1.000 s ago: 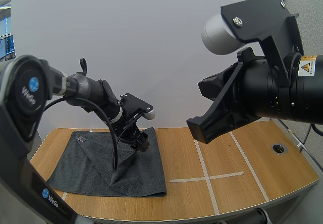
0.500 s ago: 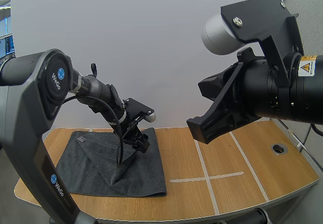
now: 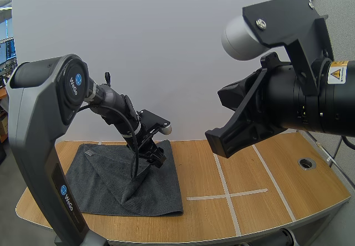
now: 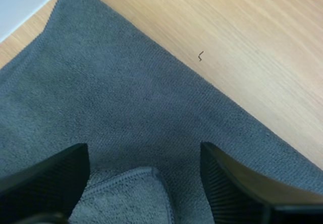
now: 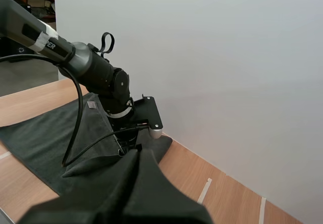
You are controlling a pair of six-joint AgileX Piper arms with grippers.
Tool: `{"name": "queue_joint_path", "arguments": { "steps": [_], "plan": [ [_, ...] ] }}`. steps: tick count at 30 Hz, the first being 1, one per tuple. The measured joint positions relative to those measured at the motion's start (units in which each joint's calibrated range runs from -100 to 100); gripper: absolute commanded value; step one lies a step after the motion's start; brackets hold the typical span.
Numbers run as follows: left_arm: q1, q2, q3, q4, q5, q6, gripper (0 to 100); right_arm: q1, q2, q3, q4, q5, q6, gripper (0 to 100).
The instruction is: Fold the towel
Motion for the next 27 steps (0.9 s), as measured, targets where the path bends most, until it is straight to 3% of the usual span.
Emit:
{"name": "queue_joint_path", "arguments": {
  "steps": [1,3,7,11,22,27],
  "plan": [
    [0.0,0.1,0.0,0.0,0.0,0.0,100,0.0,0.0,0.0,0.0,0.0,0.0,0],
    [0.0,0.3,0.0,0.0,0.0,-0.1,83,0.0,0.0,0.0,0.0,0.0,0.0,0],
    [0.0,0.3,-0.3,0.0,0.2,-0.5,35,0.0,0.0,0.0,0.0,0.0,0.0,0],
    [0.0,0.3,-0.7,0.0,0.2,-1.0,0,0.0,0.0,0.0,0.0,0.0,0.0,0],
    [0.0,0.3,-0.7,0.3,3.3,-1.2,0,0.0,0.0,0.0,0.0,0.0,0.0,0],
    [0.0,0.3,-0.7,3.6,4.7,-3.2,0,0.0,0.0,0.0,0.0,0.0,0.0,0]
  ]
}}
